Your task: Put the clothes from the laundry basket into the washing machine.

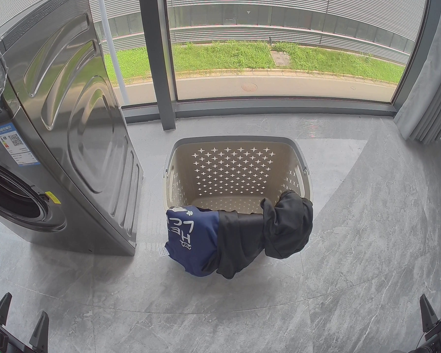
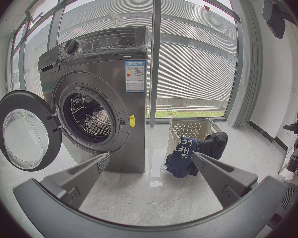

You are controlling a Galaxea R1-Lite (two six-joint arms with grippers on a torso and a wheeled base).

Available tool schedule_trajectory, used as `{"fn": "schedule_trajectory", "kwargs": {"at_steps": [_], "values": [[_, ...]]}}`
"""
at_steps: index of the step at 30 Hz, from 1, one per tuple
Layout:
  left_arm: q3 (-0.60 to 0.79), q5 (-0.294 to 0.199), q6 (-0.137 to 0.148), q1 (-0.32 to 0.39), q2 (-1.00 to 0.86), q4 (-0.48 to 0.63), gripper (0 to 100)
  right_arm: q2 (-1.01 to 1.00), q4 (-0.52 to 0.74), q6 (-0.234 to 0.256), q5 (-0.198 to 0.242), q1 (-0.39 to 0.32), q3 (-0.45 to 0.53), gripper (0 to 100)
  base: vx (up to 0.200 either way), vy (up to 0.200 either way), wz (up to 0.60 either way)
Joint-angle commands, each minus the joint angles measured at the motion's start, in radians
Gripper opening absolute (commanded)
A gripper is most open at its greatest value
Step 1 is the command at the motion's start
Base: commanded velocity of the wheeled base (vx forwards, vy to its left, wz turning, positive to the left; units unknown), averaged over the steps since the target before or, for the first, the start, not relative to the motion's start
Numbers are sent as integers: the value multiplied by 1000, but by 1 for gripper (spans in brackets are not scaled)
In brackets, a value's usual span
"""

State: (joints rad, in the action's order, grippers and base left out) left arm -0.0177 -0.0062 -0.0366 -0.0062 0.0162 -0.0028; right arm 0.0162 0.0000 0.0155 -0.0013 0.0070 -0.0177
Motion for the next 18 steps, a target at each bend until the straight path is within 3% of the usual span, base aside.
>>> {"fn": "schedule_trajectory", "kwargs": {"at_steps": [1, 7, 13, 18], "values": [[18, -1, 0, 0, -16, 0, 100, -16, 0, 0, 0, 1, 16, 100, 0, 0, 0], [16, -1, 0, 0, -16, 0, 100, -16, 0, 0, 0, 1, 16, 100, 0, 0, 0], [18, 0, -2, 0, -16, 0, 100, -16, 0, 0, 0, 1, 16, 100, 200, 0, 0], [18, 0, 0, 0, -16, 0, 100, -16, 0, 0, 0, 1, 16, 100, 0, 0, 0]]}}
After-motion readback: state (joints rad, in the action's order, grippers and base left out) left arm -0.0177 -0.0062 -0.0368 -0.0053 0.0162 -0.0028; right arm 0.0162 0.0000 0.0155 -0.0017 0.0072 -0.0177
